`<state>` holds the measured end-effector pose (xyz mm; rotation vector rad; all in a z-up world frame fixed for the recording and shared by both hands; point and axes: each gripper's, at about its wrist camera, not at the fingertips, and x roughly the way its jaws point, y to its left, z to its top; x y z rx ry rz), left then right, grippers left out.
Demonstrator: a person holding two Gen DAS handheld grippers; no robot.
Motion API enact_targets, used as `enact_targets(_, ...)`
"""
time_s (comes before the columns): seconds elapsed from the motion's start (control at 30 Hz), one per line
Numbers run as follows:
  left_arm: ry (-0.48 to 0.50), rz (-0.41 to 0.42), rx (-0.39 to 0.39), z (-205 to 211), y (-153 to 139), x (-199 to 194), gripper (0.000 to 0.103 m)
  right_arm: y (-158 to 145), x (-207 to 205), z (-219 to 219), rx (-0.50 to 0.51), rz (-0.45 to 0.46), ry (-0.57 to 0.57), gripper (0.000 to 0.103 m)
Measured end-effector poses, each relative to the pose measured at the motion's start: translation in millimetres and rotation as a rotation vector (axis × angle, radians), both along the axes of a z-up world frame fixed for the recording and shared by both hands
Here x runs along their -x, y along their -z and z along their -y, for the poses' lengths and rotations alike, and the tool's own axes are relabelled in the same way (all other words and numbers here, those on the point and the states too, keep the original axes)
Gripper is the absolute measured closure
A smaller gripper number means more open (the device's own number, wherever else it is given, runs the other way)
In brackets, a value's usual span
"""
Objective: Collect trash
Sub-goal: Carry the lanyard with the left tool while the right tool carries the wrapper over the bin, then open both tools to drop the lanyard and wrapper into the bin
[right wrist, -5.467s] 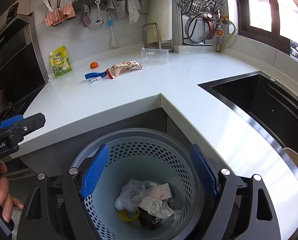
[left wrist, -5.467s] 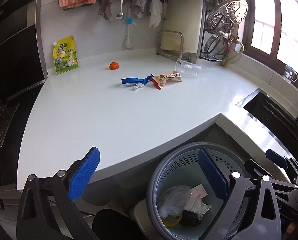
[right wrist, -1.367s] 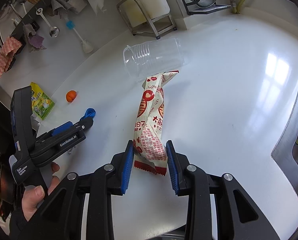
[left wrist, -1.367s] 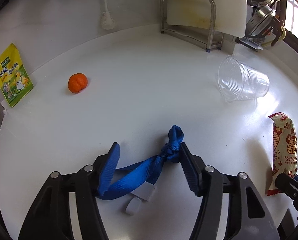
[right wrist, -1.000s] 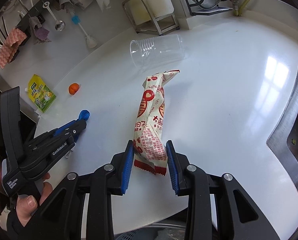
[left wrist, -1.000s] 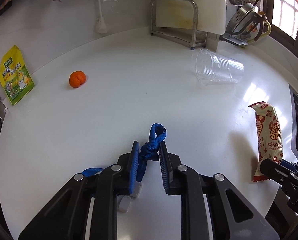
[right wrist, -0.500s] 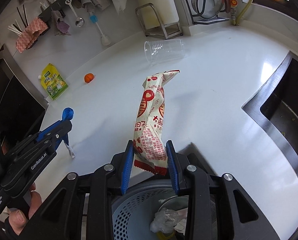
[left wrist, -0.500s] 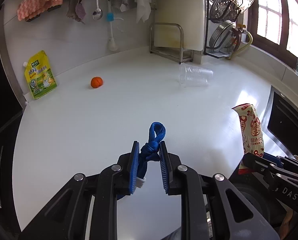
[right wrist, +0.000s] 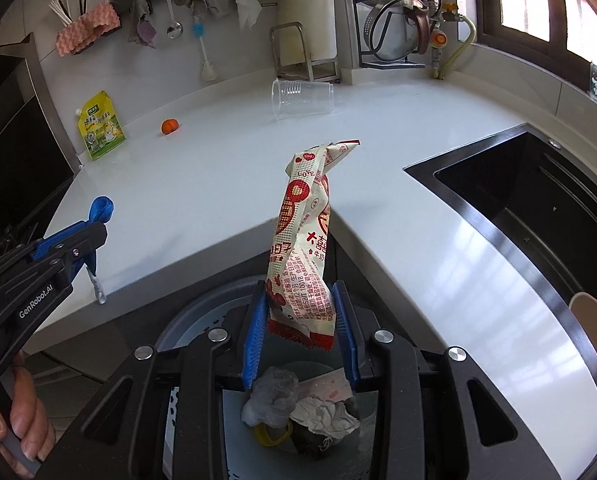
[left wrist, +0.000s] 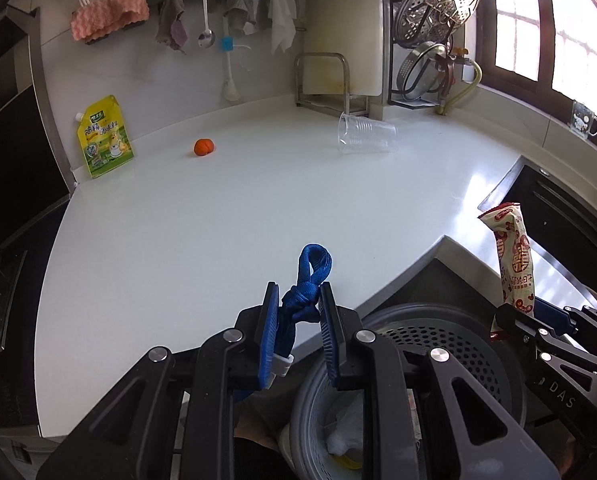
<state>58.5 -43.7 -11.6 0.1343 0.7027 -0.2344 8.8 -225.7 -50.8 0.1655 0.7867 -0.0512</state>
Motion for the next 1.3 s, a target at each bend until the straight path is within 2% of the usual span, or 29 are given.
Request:
enact_targets(0.23, -0.013, 0.018, -0.003, 1.6, 7.8, 35.3, 0.082, 14.0, 42.2, -3.7, 0.122, 0.011, 0.017, 0.071)
enact_targets(0.47, -0.001, -0.038, -0.004, 3.5, 30.9, 59.3, 0.082, 26.9, 73.3, 0.4, 0.177, 0.020, 0.010, 0.071)
enact_targets(0.6, 0.036, -0.102, 0.022, 4.7, 44.7, 67.3, 0.082, 35.3, 81.3, 1.1, 0.174, 0.008, -0.023, 0.071)
enact_targets(0.7, 0.039, -0.098, -0.005, 9.0, 52.3, 73.5, 0.082, 39.2, 87.1, 0.5, 0.175, 0.007, -0.036, 0.071)
enact_targets(1.07, 0.072, -0.182, 0.006, 18.1, 80.3, 68.9, 0.082, 58.6, 81.3, 3.2, 0.112, -0.050, -0.058, 0.071)
enact_targets(1.3, 0.089, -0.199, 0.022, 22.8, 87.4, 62.7, 0.082, 66.5, 75.7, -2.1, 0.092, -0.068, -0.091, 0.071)
